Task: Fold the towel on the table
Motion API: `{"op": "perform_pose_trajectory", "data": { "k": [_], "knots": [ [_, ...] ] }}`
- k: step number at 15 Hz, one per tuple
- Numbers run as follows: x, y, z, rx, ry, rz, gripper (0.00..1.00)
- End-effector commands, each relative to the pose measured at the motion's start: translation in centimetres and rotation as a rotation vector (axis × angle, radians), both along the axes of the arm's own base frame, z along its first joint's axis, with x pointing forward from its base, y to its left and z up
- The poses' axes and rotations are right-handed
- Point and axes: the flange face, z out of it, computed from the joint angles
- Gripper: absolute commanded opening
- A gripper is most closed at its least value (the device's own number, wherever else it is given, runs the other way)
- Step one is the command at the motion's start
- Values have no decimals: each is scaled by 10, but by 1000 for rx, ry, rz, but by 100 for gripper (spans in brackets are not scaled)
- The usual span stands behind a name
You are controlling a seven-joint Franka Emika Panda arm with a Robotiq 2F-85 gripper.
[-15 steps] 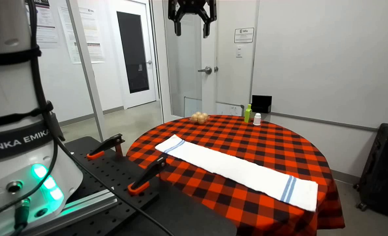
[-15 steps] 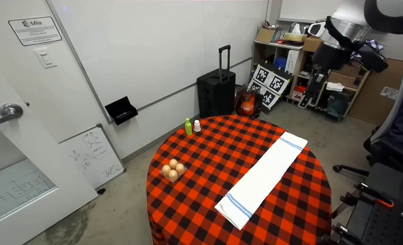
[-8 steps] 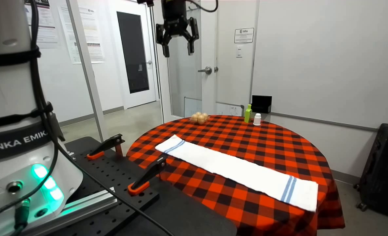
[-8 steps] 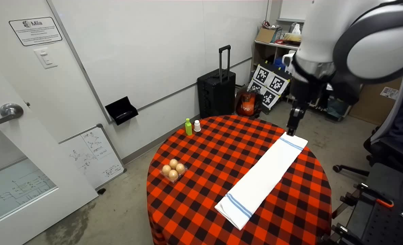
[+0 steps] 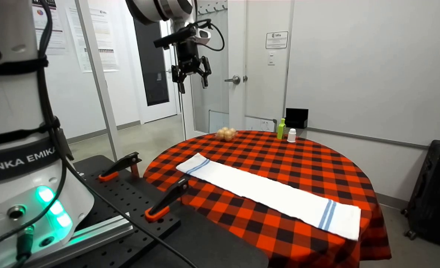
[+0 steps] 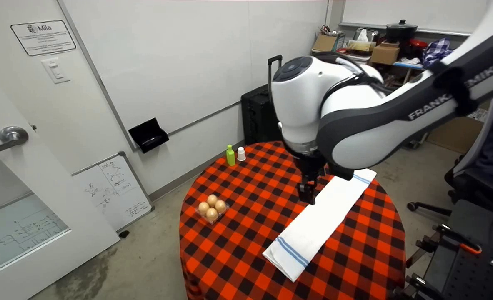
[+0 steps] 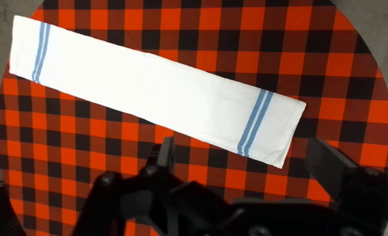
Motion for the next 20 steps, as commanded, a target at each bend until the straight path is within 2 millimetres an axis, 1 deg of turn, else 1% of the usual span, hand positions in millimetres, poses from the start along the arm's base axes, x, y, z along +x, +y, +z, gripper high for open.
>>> {"op": "perform_pose_trajectory", "data": {
  "k": [1, 3, 5, 7, 8, 9, 11, 13, 15, 17, 18, 20],
  "knots": [
    [43, 28, -24, -73, 54, 7, 100],
    [60, 39, -39, -78, 69, -24, 100],
    [75, 48, -55, -48, 62, -76, 100],
    [85, 59, -74, -19, 52, -122, 100],
    [87, 67, -87, -11, 54, -143, 100],
    [86, 75, -100, -9, 61, -158, 100],
    [76, 98, -139, -19, 105, -156, 100],
    [65, 117, -171, -32, 140, -152, 100],
    [55, 134, -198, -67, 149, -159, 100],
    [49, 140, -221, -112, 131, -176, 100],
    [48, 141, -229, -127, 126, -188, 100],
    [52, 137, -237, -153, 96, -224, 100]
  ]
}}
